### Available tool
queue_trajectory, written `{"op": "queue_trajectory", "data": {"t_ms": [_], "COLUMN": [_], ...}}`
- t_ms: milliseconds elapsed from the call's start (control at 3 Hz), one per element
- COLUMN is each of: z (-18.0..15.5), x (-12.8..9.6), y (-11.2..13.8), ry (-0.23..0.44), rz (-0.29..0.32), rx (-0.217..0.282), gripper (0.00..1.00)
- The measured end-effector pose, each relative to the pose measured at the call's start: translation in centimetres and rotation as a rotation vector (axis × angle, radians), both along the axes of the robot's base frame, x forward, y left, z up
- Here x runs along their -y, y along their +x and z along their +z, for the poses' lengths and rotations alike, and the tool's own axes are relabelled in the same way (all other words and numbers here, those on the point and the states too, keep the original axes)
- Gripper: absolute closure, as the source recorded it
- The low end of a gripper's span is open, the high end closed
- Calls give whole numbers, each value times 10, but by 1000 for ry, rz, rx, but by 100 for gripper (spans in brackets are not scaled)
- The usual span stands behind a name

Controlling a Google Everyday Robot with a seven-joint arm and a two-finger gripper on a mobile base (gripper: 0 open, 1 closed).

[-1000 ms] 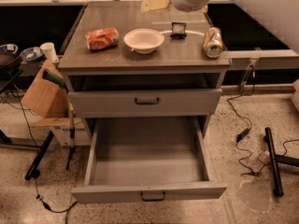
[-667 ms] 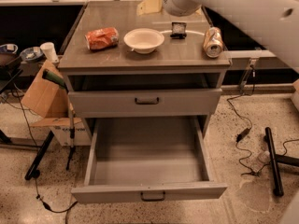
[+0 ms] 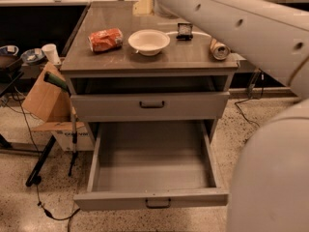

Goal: Place rxbar chocolate into middle drawer

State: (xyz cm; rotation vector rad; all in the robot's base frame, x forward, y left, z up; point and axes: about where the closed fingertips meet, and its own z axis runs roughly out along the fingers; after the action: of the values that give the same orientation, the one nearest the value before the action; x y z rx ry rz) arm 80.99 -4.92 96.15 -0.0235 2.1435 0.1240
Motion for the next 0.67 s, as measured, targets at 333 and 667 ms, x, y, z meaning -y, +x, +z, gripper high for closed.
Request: {"op": "queue_trajectory", "data": {"t_ms": [333,667], "z": [-11,-28], "x": [-8,-11], "y": [27,44], "ry": [-18,-30], "rz": [-19,-30], "rx": [19,13], "gripper": [0,0]}}
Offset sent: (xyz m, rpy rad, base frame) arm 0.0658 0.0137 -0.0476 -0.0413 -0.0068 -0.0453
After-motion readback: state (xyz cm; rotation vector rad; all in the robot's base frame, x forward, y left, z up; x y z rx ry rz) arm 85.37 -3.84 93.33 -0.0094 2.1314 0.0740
